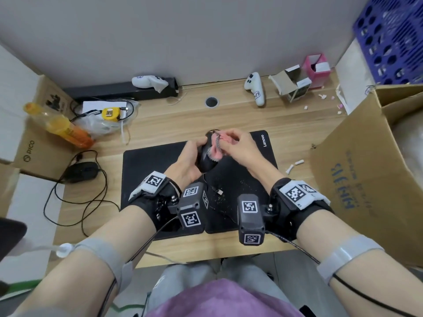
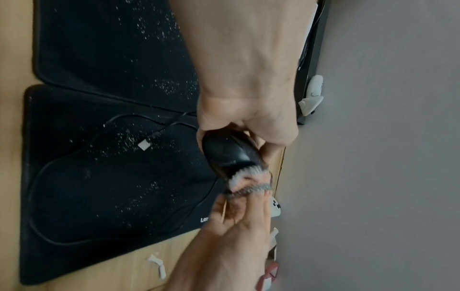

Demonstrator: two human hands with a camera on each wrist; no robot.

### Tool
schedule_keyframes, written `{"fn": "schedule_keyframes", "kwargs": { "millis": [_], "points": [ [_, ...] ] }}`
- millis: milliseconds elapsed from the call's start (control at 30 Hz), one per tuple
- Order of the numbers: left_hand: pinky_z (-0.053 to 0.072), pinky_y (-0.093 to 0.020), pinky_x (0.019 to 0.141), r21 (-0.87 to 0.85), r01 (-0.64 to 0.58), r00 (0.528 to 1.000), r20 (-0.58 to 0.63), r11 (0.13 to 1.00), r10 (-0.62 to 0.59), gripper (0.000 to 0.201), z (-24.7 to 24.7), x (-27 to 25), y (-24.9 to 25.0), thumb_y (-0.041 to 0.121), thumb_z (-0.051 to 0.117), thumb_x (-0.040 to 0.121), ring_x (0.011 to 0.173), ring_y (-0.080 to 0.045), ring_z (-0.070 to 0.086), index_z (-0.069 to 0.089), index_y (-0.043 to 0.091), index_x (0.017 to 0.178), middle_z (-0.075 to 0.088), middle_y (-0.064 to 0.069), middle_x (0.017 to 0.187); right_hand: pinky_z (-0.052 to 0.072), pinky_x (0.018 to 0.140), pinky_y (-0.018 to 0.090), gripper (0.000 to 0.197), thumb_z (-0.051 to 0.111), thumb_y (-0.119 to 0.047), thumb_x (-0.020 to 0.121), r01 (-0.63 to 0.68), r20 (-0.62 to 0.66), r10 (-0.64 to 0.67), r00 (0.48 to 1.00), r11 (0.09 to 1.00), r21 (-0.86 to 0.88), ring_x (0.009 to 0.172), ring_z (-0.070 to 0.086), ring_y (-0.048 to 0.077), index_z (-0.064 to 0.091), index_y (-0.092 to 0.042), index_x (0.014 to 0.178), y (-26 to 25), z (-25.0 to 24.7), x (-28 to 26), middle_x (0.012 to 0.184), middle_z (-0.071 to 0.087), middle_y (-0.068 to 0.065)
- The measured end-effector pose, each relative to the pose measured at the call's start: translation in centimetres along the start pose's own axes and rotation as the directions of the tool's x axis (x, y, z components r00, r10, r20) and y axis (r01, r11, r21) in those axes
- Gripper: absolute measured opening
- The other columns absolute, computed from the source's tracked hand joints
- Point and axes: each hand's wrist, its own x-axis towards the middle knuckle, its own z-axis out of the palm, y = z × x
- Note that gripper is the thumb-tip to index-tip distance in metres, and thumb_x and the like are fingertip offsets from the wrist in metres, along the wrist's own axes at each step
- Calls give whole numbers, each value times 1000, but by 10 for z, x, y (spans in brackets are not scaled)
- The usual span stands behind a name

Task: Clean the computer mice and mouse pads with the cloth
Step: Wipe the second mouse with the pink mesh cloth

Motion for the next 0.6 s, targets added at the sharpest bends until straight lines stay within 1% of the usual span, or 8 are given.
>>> {"fn": "schedule_keyframes", "kwargs": {
  "millis": [33, 100, 200, 300, 433, 500, 567, 600],
  "points": [
    [56, -31, 70, -15, 5, 1000, -24, 1000, -6, 38, 1, 3, 2, 26, 38, 101, 80, -22, 64, 58, 4, 124, 66, -13, 100, 54, 94, 39, 22, 73, -29, 74, 14, 48, -14, 999, 1000, 14, 101, 67, 11, 67, -36, 94, -2, 2, -5, 105, 71, -9],
    [53, -35, 72, 17, 27, 997, -70, 1000, -25, 38, 5, 7, 3, 32, 35, 101, 80, -27, 63, 60, 6, 110, 66, -16, 101, 54, 92, 34, 29, 76, -23, 72, 40, 127, -38, 991, 999, -20, 100, 66, 12, 66, -34, 98, 1, 6, -13, 110, 68, -6],
    [56, -31, 58, 21, 38, 995, -90, 999, -36, 37, 10, 6, 4, 32, 36, 101, 67, -27, 67, 60, 5, 93, 68, -15, 88, 51, 83, 27, 31, 76, -22, 70, 90, 92, -81, 992, 992, -91, 92, 64, 13, 64, -30, 98, 3, 8, -21, 107, 65, -2],
    [55, -26, 55, -2, 45, 999, -16, 999, -45, 29, 12, 2, 4, 27, 40, 101, 60, -20, 66, 60, 7, 106, 68, -9, 81, 51, 86, 26, 23, 73, -23, 79, 28, -39, -27, 999, 1000, 2, 97, 64, 10, 65, -34, 97, 4, -4, -10, 103, 67, -9],
    [54, -28, 71, 49, 17, 996, 86, 999, -21, 28, 10, -5, 2, 25, 47, 98, 79, -19, 65, 60, 10, 117, 66, -8, 99, 48, 97, 30, 14, 66, -26, 87, -23, -152, 34, 988, 997, 73, 107, 62, 15, 61, -34, 98, -5, -12, 14, 103, 65, -9],
    [53, -31, 78, -5, -14, 998, 63, 1000, 14, 34, 8, -5, 6, 24, 45, 98, 83, -21, 63, 57, 8, 125, 64, -10, 102, 48, 97, 29, 17, 66, -25, 88, -11, -103, 19, 994, 997, 74, 107, 61, 14, 61, -34, 101, -9, -5, 15, 103, 65, -10],
    [56, -28, 68, -85, -23, 1000, -7, 996, 22, 34, 6, -2, 12, 24, 41, 99, 73, -21, 65, 59, 6, 121, 66, -11, 92, 50, 96, 31, 22, 70, -23, 83, 23, 5, -24, 1000, 996, 87, 106, 63, 12, 65, -34, 102, -12, 4, 7, 107, 68, -9],
    [55, -27, 61, -109, -20, 998, -58, 994, 13, 33, 5, -1, 16, 26, 39, 99, 66, -22, 65, 63, 6, 109, 67, -10, 84, 51, 96, 31, 26, 72, -21, 80, 38, 72, -45, 996, 996, 85, 105, 64, 11, 66, -34, 102, -12, 9, 0, 108, 69, -9]
  ]
}}
